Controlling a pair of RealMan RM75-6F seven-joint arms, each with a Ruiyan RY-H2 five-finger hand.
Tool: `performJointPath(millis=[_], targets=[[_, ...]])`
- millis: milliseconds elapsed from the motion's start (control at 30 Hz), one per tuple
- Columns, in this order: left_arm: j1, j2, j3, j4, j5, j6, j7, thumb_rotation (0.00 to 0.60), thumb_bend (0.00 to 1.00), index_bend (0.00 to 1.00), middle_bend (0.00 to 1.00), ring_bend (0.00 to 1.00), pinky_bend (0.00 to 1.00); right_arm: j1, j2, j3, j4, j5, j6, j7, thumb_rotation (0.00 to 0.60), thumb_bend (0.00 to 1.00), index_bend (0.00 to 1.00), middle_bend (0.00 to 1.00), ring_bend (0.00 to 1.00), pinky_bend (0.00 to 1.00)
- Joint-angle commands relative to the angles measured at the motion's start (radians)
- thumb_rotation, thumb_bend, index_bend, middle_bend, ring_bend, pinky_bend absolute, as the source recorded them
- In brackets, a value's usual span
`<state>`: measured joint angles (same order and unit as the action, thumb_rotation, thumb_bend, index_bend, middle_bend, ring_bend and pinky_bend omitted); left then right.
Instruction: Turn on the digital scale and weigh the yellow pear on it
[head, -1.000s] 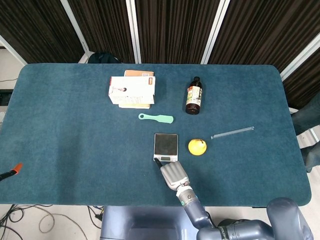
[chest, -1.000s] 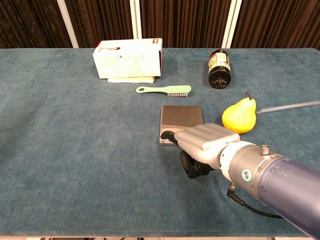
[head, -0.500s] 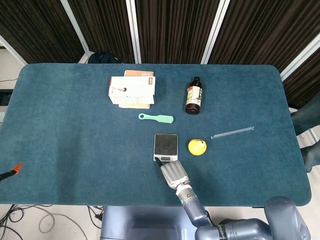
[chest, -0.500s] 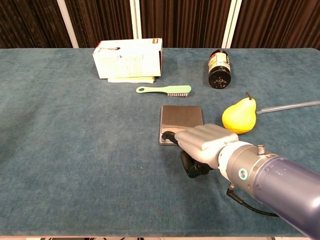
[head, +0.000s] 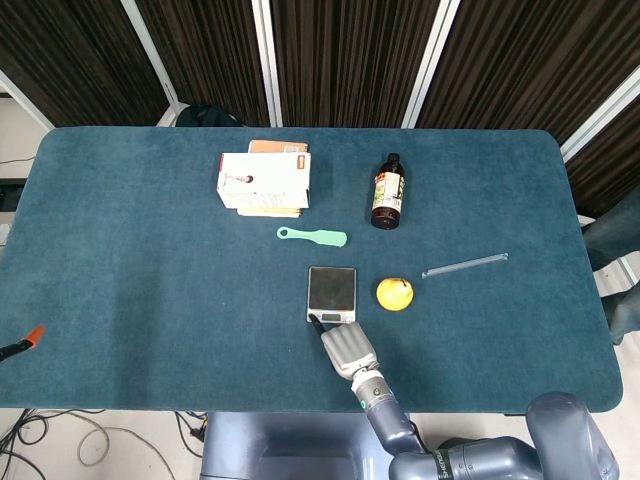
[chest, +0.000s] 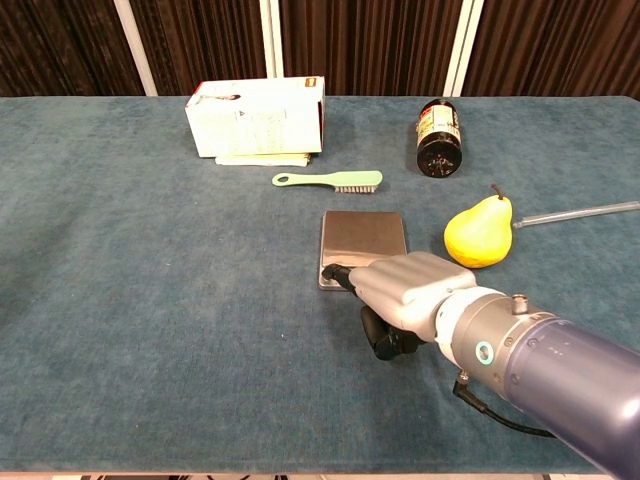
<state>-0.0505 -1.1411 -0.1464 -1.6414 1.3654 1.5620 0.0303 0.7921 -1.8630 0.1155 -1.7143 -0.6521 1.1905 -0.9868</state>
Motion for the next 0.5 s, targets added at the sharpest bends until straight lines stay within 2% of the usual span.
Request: performJointPath(millis=[33,500], targets=[[0.000,0.000,0.000,0.000,0.000,0.001,0.001,0.600,0.09,0.02,0.02,0.00,0.03,0.001,-0.001,-0.002,0.003,0.001,0.001,0.001,0.600,1.00,0.00,0.84,0.91,0.80],[0.000,0.001,-0.001,-0.003,-0.003,0.000,0.001,0.600,0.09,0.02,0.02,0.00,0.03,-0.001,-0.007,-0.023,0.013,0.001,0.003,0.008,0.600,1.00,0.00,0.84,0.91,0.80]])
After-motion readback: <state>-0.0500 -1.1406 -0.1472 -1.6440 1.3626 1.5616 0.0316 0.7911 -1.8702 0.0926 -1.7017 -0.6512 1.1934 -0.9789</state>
